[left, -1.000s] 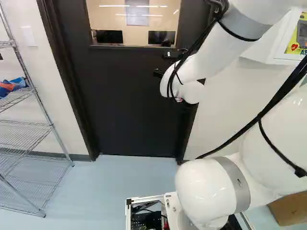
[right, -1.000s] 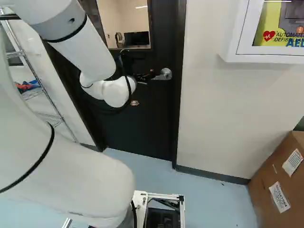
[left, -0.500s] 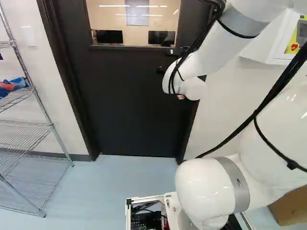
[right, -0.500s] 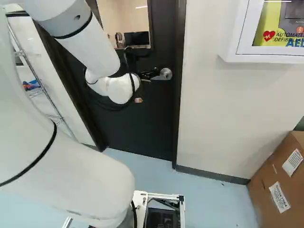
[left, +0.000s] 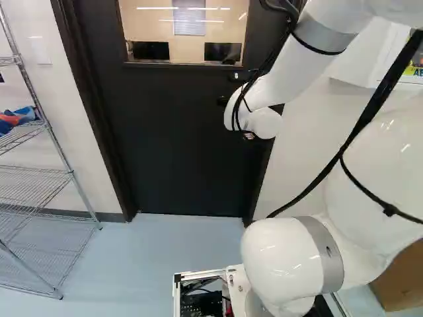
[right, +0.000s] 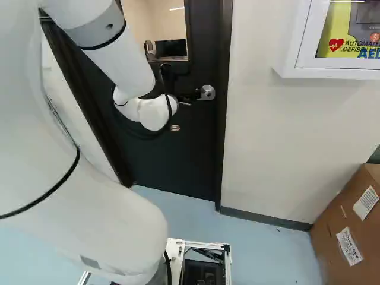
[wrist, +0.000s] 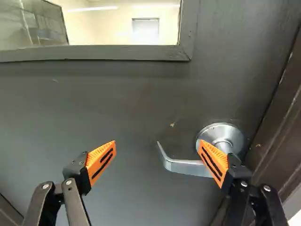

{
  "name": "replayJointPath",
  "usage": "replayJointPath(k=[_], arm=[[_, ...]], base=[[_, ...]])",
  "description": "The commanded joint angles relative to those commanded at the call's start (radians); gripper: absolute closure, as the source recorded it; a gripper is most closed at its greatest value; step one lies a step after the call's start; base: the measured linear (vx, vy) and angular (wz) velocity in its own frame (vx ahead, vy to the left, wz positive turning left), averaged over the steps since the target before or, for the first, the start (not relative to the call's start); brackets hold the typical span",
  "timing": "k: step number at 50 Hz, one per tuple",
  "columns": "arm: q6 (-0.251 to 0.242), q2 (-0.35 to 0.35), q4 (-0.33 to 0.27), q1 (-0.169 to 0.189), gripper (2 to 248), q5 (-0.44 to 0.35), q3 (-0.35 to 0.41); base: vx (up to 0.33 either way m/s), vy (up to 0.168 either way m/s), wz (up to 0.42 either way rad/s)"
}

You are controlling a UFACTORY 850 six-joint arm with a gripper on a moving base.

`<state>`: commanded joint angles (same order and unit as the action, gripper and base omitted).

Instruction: Open the door and move inside

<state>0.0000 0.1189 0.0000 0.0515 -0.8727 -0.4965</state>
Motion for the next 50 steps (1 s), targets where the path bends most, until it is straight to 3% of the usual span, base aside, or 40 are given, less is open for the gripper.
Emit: replayJointPath(k=[50], arm=[[0.0,-0.107,0.0,0.0,3,0.0,0.014]], base=[[0.0,0.0,0.0]])
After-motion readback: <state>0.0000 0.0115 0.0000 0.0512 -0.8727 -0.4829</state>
